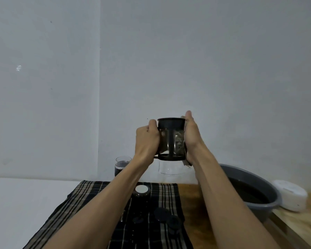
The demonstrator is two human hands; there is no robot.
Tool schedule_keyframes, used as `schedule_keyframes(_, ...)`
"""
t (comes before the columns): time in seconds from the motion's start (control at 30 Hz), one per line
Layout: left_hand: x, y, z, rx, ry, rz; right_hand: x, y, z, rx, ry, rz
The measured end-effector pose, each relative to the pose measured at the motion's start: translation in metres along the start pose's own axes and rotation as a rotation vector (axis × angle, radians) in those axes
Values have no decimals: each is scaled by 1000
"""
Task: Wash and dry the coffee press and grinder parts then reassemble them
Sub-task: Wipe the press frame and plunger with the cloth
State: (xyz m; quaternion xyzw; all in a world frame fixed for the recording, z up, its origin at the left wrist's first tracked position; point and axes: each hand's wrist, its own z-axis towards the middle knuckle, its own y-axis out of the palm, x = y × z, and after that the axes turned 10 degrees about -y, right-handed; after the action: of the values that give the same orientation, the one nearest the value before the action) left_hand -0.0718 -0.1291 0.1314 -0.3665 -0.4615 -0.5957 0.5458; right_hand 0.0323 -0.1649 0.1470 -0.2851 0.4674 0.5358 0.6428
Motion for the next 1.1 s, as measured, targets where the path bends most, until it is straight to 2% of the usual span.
schedule_keyframes(0.03,1,-1,2,8,-16,-12,1,0,1,-47,37,82)
schedule_keyframes(0.1,5,-1,6,57,-25,-36,8,0,-4,-58,58,87)
schedule_keyframes(0.13,8,-1,8,102,-45,-48,9,0,-10,-71,46,-38)
schedule_keyframes(0.23,11,-11,23,247,-141,-72,22,-4,-32,-175,-115,-611)
schedule_keyframes(0.3,11,-16,27,265,-153,-90,39,-6,-36,-167,-169,-712)
schedule_keyframes(0.37,5,-12,18,197,-87,-18,46,-6,-35,-117,-140,-588)
schedule_keyframes(0.43,-7,-8,2,79,-73,77,39,-8,-29,-80,-28,-164)
schedule_keyframes(0.5,-16,-5,-6,-3,-139,46,26,-12,-23,-40,33,178)
schedule_keyframes(0.6,-13,-8,-2,34,-120,27,28,-9,-25,-43,39,196)
schedule_keyframes(0.73,-6,-5,-2,86,-13,108,32,-7,-41,95,25,-51)
schedule_keyframes(0.8,-7,-6,1,116,76,171,33,-9,-48,224,-39,-37)
schedule_keyframes(0.87,-10,-11,9,121,176,250,27,-16,-50,355,-189,-7)
schedule_keyframes(0.93,-19,-13,17,115,237,345,16,-22,-45,293,-347,-79)
schedule_keyframes(1.03,-30,-9,18,158,303,474,10,-14,-37,22,-461,-605)
schedule_keyframes(1.1,-35,-12,21,178,311,529,19,-9,-38,-38,-531,-757)
